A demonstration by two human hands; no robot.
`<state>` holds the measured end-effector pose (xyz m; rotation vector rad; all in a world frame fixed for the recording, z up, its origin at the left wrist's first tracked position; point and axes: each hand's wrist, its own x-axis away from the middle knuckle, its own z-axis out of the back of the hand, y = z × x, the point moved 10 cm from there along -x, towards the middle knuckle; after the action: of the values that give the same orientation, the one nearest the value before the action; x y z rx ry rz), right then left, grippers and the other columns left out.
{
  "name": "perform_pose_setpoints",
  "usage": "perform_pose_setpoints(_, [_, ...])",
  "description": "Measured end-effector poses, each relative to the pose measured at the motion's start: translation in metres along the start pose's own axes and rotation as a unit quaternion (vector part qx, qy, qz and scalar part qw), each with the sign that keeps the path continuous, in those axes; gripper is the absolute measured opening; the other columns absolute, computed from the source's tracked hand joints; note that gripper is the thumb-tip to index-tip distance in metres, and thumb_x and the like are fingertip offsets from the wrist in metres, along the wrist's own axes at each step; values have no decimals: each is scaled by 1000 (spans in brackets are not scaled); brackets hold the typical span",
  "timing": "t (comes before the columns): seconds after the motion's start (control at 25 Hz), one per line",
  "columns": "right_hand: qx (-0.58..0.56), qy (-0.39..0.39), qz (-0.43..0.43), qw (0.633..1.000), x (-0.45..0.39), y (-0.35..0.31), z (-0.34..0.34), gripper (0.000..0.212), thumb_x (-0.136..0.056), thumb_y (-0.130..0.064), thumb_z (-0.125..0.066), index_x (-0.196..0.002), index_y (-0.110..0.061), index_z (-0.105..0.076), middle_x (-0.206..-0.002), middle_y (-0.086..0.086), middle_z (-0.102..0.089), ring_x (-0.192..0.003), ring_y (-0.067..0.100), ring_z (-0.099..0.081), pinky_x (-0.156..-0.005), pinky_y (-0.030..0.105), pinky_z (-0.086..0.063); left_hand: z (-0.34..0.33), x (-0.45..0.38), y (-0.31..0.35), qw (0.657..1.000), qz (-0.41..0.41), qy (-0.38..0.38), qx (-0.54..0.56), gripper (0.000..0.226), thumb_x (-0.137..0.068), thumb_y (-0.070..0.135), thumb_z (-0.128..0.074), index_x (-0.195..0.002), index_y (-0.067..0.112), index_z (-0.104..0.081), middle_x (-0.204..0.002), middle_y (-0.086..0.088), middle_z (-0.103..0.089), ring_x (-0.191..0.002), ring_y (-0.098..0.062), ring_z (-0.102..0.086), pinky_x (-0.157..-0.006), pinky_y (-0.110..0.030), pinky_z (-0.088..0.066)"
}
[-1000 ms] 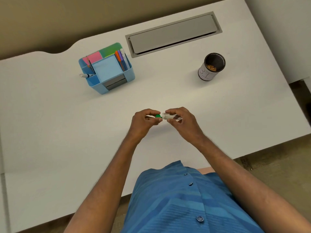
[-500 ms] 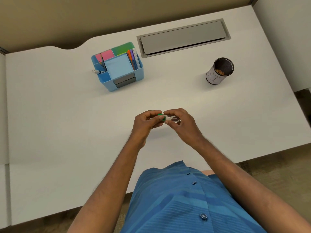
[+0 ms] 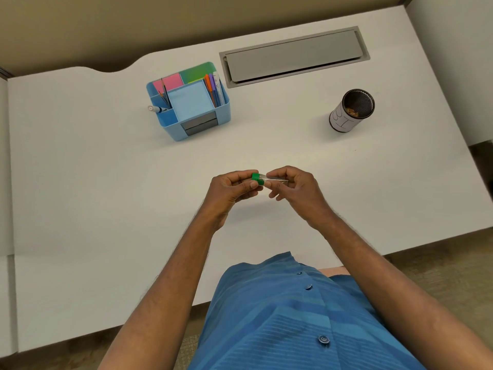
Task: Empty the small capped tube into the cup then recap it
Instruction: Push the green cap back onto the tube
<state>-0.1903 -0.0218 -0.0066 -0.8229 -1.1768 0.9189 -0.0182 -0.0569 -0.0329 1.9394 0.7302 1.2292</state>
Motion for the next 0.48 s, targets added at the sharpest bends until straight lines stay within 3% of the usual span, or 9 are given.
perform_pose_setpoints(0.24, [-23, -17, -23, 999, 1, 0, 0, 17, -95, -36, -71, -99, -20, -77, -88, 2, -80, -67, 16, -75, -59, 22, -58, -4, 0, 5, 1000, -3, -4, -20, 25, -92, 7, -73, -115, 16, -77, -105, -5, -83, -99, -26, -79, -81, -26, -63])
perform_pose_setpoints(0.48, [-27, -30, -54, 998, 2, 5, -1, 31, -99, -44, -63, -97, -15, -74, -82, 5, -79, -57, 16, -71, -52, 22, -55, -10, 2, 7, 999, -6, -5, -42, 23, -93, 7, -73, -112, 19, -78, -102, -3, -83, -97, -25, -80, -81, -26, -63])
